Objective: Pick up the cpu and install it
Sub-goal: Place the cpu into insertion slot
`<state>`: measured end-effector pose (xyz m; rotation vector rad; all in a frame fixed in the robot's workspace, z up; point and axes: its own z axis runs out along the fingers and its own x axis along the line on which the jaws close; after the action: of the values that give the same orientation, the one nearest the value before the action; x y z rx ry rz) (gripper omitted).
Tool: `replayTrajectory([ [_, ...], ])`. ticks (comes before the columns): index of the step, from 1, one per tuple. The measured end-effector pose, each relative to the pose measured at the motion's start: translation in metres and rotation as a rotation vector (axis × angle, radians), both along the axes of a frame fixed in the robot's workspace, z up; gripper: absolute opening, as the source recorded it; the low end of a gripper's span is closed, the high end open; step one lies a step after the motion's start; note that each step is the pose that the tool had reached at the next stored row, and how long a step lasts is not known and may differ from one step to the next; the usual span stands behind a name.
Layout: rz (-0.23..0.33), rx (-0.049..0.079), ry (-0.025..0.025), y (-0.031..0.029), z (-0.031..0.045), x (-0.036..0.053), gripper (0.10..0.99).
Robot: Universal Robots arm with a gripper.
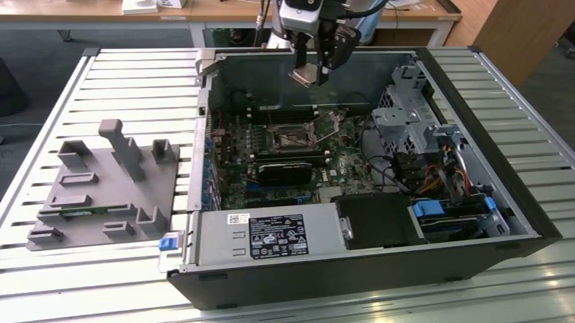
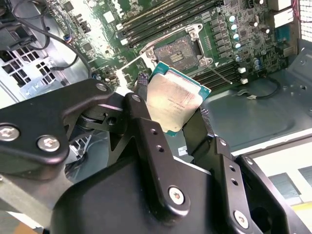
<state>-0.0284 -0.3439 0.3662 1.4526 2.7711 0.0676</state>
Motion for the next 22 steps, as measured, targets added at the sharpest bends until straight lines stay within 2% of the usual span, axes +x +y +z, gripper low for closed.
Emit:
replayTrajectory([
  [12,-0.048,0.0,0.0,0.0002,-0.0005,0.0,0.541],
  [16,-0.099,0.0,0.0,0.0004,-0.0011,0.0,0.541],
  [22,-0.206,0.0,0.0,0.0004,-0.0022,0.0,0.541],
])
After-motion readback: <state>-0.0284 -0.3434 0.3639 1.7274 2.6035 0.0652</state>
